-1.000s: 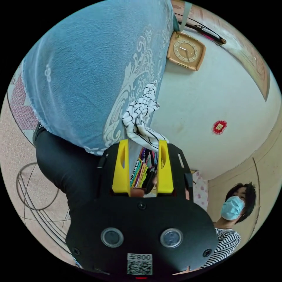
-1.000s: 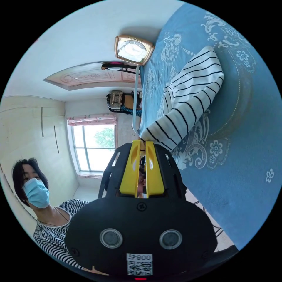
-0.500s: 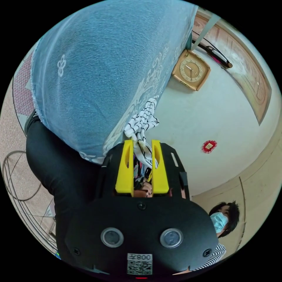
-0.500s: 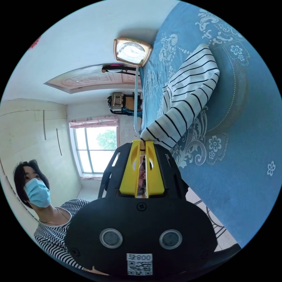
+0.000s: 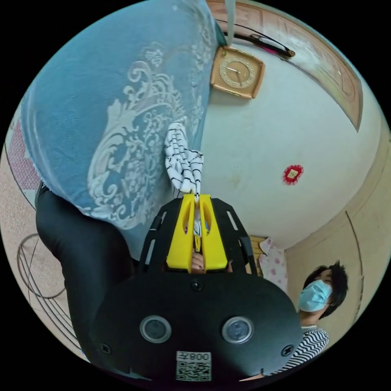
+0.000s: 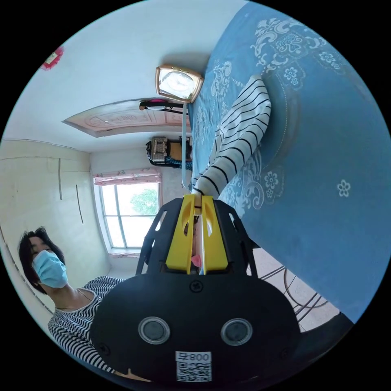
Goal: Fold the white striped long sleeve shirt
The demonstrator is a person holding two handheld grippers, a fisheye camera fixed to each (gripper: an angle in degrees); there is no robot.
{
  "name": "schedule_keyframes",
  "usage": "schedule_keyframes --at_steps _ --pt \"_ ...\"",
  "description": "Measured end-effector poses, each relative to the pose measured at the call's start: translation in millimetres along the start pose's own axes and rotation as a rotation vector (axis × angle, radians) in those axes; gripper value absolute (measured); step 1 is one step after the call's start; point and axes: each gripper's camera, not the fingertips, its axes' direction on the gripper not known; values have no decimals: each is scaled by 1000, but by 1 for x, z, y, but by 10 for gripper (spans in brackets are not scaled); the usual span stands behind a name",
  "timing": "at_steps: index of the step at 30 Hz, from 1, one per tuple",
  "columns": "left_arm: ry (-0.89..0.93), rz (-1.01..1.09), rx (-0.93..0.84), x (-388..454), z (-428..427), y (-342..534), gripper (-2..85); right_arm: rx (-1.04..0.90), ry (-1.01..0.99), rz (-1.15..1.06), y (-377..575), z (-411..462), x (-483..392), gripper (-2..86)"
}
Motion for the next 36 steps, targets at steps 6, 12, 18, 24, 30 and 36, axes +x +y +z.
schedule_keyframes --at_steps 6,12,18,24,30,36 --pt "14 140 -111 -1 75 25 27 56 -77 -38 48 -76 16 19" --pt "48 254 -213 -14 153 56 27 98 -154 -114 108 -155 24 18" --pt "89 352 -352 -34 257 84 26 184 -180 -207 175 -248 27 17" --pt "107 402 -513 -72 389 97 26 317 -165 -281 228 -350 34 19" --pt "90 363 -624 -137 546 82 26 427 -111 -243 232 -446 72 18" --pt "55 379 -672 -182 734 35 26 506 -60 -240 153 -559 93 18"
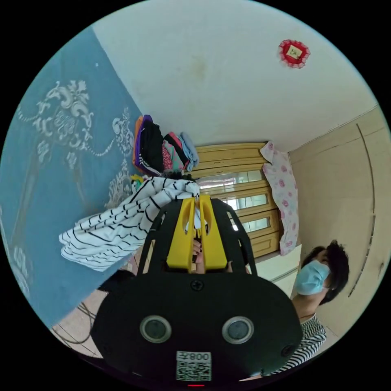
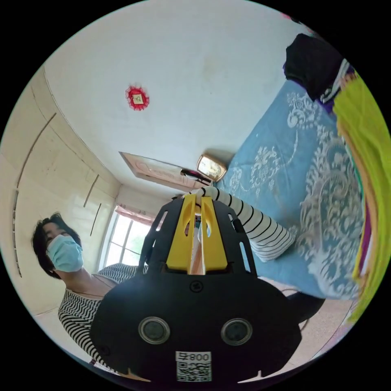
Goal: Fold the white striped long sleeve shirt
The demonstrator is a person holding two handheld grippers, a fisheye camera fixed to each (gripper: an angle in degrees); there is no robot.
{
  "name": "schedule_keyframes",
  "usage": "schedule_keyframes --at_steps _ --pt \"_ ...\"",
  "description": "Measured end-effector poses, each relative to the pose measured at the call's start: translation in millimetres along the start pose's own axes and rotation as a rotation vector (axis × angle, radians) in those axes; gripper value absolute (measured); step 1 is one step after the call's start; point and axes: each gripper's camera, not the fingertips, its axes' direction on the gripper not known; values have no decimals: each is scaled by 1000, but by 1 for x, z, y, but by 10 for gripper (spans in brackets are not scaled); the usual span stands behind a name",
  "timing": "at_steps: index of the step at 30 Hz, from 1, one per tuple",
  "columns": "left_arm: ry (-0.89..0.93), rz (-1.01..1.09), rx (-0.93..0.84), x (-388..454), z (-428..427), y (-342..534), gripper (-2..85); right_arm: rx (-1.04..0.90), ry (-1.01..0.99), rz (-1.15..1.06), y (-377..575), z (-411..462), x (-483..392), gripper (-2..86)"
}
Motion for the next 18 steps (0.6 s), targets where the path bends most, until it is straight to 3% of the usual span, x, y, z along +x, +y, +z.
schedule_keyframes --at_steps 8,12,15,18 --pt "72 301 9 -43 191 -201 25 112 154 -292 -264 -106 -72 18" --pt "81 392 -3 -91 268 -250 25 150 286 -371 -333 -147 -88 18" --pt "37 377 -35 -172 330 -274 25 158 477 -335 -365 -168 -53 19" --pt "-119 266 -124 -282 393 -281 25 124 747 -145 -386 -175 33 20"
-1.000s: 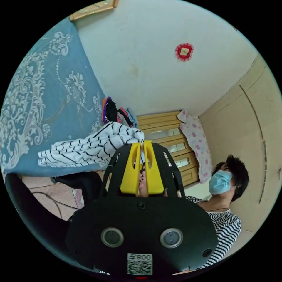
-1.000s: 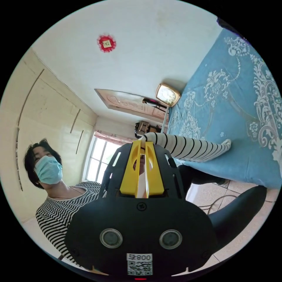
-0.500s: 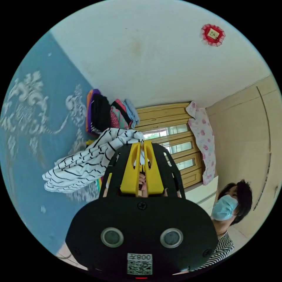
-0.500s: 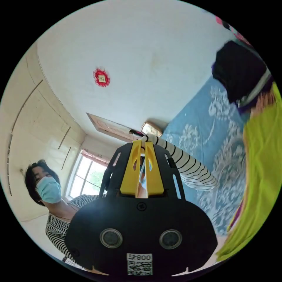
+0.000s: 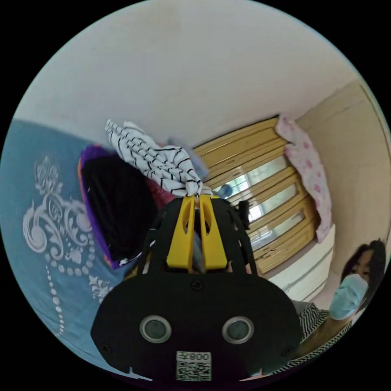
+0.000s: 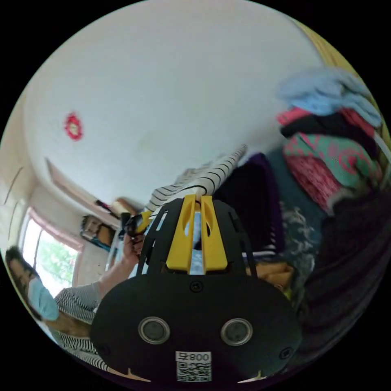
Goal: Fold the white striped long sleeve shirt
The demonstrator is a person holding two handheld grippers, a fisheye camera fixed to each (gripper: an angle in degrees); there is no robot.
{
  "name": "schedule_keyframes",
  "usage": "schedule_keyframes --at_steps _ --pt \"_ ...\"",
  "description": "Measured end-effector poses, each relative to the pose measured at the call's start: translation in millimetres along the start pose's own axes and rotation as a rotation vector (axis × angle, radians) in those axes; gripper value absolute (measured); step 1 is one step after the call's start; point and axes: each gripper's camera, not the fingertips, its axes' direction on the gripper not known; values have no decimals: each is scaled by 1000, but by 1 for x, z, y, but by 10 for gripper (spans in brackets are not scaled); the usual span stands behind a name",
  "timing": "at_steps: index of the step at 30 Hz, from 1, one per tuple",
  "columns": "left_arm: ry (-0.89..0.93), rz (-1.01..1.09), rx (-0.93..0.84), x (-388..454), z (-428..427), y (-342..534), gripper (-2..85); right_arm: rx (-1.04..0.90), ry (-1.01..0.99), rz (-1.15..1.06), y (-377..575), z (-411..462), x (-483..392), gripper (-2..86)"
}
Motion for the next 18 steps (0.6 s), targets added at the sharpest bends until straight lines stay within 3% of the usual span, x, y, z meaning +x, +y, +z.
schedule_keyframes --at_steps 2,5,18 --pt "-69 -179 -121 -83 53 24 26 -110 161 114 8 52 50 20" --pt "-16 -257 -129 -148 86 54 27 -191 310 115 18 90 71 19" --pt "-38 -214 -183 -263 120 92 18 -178 568 -72 26 106 1 17"
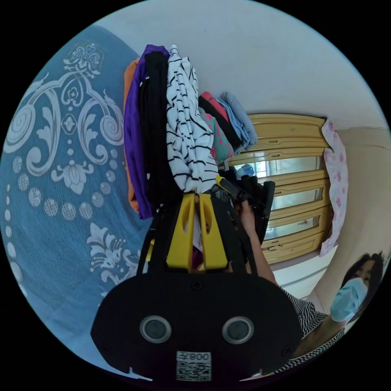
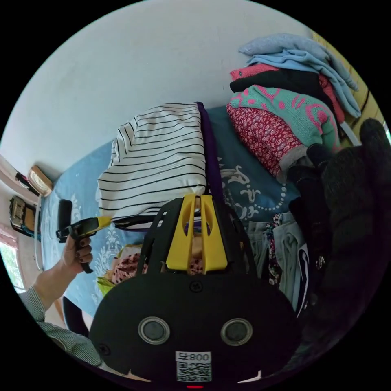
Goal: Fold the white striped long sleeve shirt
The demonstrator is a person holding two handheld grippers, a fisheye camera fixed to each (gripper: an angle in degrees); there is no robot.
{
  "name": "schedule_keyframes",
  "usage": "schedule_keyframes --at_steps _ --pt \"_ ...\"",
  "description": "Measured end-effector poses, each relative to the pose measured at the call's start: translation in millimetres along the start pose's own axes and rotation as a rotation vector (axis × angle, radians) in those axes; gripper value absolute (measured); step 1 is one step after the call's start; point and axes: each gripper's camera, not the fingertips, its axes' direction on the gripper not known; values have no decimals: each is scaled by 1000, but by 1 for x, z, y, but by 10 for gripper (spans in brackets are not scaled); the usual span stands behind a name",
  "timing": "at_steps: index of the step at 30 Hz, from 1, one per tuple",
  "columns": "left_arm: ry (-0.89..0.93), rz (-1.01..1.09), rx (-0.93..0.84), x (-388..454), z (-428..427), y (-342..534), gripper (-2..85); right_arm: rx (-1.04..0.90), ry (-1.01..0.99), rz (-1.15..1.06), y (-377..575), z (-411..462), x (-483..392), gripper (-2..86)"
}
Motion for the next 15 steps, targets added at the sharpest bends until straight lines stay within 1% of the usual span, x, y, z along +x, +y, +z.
schedule_keyframes --at_steps 2,5,7,8,10,12,13,15 --pt "5 20 -18 -11 2 7 12 13 125 -39 5 -8 -24 15" --pt "3 58 -32 -23 2 19 6 50 261 -75 12 -25 -54 10" --pt "9 80 -26 -30 0 25 4 88 305 -97 18 -38 -70 6" --pt "9 97 -17 -33 0 27 3 138 343 -107 23 -48 -81 4" --pt "-10 124 -2 -37 0 29 2 188 366 -129 25 -58 -98 2" --pt "-16 125 9 -42 4 30 1 194 337 -145 21 -60 -109 1" --pt "-25 121 5 -47 9 29 1 157 299 -160 14 -51 -113 1" --pt "-104 86 -18 -60 19 28 1 37 311 -145 1 -25 -111 1"
